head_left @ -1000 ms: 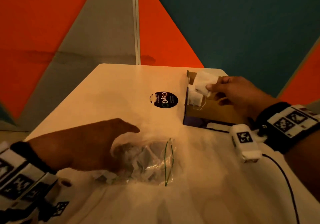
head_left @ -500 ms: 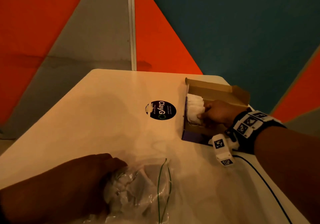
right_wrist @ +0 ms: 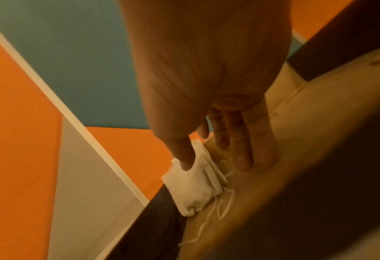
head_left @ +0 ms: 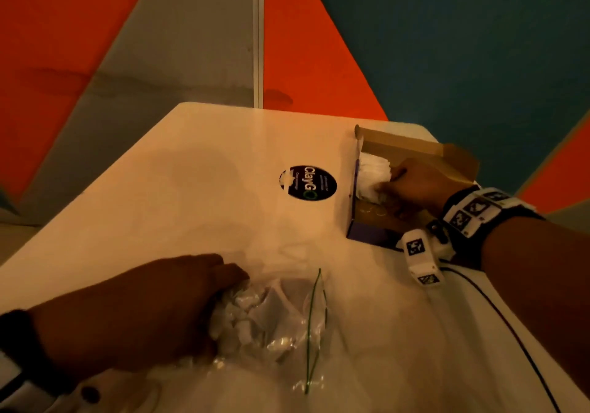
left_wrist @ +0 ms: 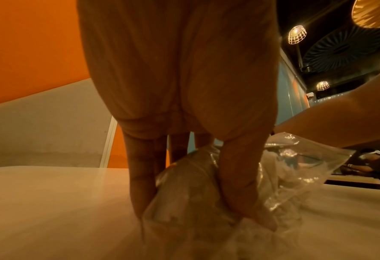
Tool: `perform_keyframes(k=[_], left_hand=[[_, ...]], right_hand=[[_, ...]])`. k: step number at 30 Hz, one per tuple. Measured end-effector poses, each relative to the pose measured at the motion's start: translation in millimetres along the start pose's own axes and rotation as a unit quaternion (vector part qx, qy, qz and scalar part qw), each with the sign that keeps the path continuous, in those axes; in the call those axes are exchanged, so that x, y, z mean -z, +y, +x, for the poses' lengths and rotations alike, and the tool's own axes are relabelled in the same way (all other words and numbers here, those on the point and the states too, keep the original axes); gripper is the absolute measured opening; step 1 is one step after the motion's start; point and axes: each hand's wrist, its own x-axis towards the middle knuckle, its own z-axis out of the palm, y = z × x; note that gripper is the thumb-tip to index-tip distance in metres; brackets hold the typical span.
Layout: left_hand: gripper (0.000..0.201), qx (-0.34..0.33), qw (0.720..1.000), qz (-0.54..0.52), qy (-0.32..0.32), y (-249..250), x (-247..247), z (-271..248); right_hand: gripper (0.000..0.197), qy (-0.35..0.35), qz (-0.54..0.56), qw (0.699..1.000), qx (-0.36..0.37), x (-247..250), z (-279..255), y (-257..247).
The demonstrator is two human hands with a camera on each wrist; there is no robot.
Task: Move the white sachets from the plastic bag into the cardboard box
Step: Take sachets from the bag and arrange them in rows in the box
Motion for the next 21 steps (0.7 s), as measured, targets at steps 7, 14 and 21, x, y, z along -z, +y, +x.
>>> perform_keyframes(k=[7,14,21], left_hand=[[0.079,-0.01,0.998,0.01,0.068,-6,-9,9],[0.068,-0.004,0.997,0.003,0.074,-1,-5,11],[0.046,-0.019,0.996,0.004,0.087,0,-3,6]], right_hand=[[0.026,0.051,-0.245,0.957,0.146,25,-75,-32],[0.017,-0.218,-0.275,0.873,0.338,-31,-209,-69],[0.057,-0.152,-0.219,0.87,0.416,-68,-207,-68]])
